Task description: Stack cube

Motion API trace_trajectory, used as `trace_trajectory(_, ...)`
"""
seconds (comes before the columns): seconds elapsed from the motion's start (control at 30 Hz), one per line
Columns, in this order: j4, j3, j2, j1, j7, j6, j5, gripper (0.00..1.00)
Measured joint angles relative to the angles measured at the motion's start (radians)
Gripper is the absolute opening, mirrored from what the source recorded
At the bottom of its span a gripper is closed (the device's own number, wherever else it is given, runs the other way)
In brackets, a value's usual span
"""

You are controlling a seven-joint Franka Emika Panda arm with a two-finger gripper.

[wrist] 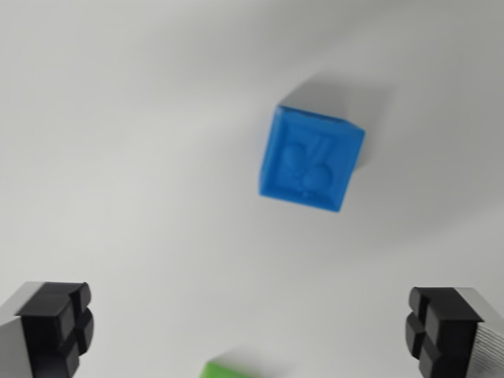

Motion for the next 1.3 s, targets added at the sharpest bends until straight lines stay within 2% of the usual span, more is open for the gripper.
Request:
trace_trajectory(0.2,-0.003,-0.014,0.036,-0.011,0.043,0.031,0.014,1.0)
trace_trajectory(0.4,-0.003,-0.028,0.08,-0.024,0.088,0.066,0.035,1.0)
trace_trajectory(0.5,-0.003,-0.029,0.097,-0.028,0.09,0.084,0.041,1.0)
trace_trajectory(1.0,0.0,-0.013,0.229,-0.036,0.074,0.21,0.078,1.0)
trace_trajectory(1.3,0.014,0.002,0.298,-0.047,0.064,0.265,0.091,1.0)
